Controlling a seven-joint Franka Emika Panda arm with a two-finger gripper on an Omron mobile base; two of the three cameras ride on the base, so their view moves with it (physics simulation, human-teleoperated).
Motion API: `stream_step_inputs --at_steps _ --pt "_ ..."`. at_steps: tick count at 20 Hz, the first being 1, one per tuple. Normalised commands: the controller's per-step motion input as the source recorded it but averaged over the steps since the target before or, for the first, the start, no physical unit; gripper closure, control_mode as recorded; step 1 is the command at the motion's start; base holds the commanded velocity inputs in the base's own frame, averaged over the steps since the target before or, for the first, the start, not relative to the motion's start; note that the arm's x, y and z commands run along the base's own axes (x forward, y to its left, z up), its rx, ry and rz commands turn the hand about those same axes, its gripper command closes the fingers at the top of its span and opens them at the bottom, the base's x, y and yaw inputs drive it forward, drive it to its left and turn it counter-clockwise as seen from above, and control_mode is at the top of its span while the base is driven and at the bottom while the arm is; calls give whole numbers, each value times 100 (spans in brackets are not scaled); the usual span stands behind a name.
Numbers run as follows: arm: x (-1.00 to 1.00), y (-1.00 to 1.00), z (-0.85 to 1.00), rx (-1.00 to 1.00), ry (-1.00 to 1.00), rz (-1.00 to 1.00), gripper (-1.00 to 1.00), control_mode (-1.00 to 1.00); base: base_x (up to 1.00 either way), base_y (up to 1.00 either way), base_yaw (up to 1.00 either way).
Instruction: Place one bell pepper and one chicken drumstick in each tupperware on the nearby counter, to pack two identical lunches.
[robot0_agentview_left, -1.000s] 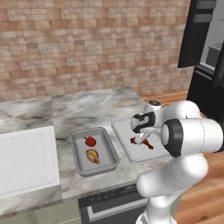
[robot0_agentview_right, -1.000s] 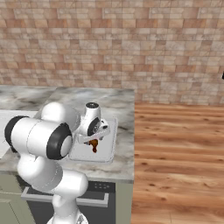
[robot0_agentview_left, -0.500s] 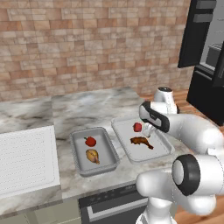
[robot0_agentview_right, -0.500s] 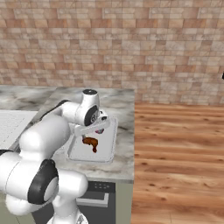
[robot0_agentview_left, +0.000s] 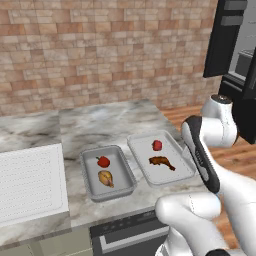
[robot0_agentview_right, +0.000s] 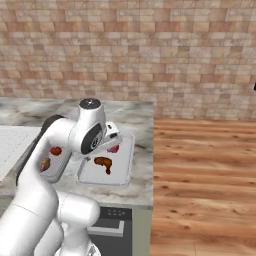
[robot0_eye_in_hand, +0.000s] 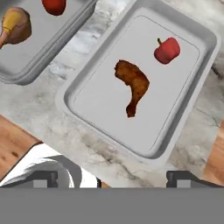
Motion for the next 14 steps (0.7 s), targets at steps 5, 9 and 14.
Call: stream_step_inputs --at_steps 5,9,14 --pt "-47 0 32 -1 -19 0 -100 -100 0 0 0" --pt "0 0 0 0 0 0 -100 -100 0 0 0" --pt "0 0 0 0 0 0 -100 -100 0 0 0"
